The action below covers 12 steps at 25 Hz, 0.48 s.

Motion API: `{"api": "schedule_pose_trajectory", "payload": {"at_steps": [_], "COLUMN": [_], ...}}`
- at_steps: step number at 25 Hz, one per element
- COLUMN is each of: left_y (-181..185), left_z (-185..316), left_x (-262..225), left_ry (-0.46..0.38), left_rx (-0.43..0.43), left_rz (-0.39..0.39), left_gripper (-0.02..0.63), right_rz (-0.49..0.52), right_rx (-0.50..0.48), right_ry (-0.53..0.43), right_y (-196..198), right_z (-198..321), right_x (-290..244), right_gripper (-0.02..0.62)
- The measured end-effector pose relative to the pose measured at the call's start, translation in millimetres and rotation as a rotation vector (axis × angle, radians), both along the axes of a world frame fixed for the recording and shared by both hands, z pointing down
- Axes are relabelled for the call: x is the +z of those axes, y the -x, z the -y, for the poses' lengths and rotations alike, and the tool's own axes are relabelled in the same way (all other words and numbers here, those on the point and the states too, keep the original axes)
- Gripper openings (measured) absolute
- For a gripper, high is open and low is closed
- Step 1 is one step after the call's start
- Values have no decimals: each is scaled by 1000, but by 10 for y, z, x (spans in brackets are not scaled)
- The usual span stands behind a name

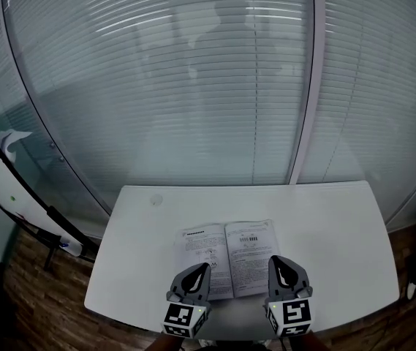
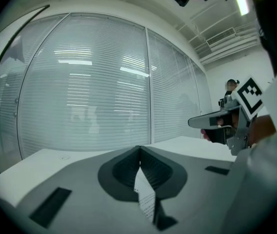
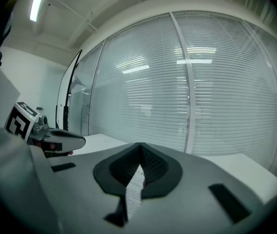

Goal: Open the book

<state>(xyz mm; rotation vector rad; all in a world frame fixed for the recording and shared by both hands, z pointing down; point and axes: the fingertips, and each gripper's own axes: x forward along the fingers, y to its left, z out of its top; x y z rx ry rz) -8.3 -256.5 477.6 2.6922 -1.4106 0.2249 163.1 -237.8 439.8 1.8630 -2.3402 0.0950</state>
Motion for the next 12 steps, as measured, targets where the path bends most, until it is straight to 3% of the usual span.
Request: {"api": "schedule_pose_trajectory", "payload": {"at_steps": [12], "left_y": [7], "left_z": [-74], "left_x": [-41], "left_ry": [-12], "left_rx": [-2], "left_rz": [11], "left_gripper": [9], "right_rz": [0], "right_rx": [0], "right_ry": [-4], "right_y": [-10], "right_z": [-44], "right_x": [-1], "right_gripper": [4]}}
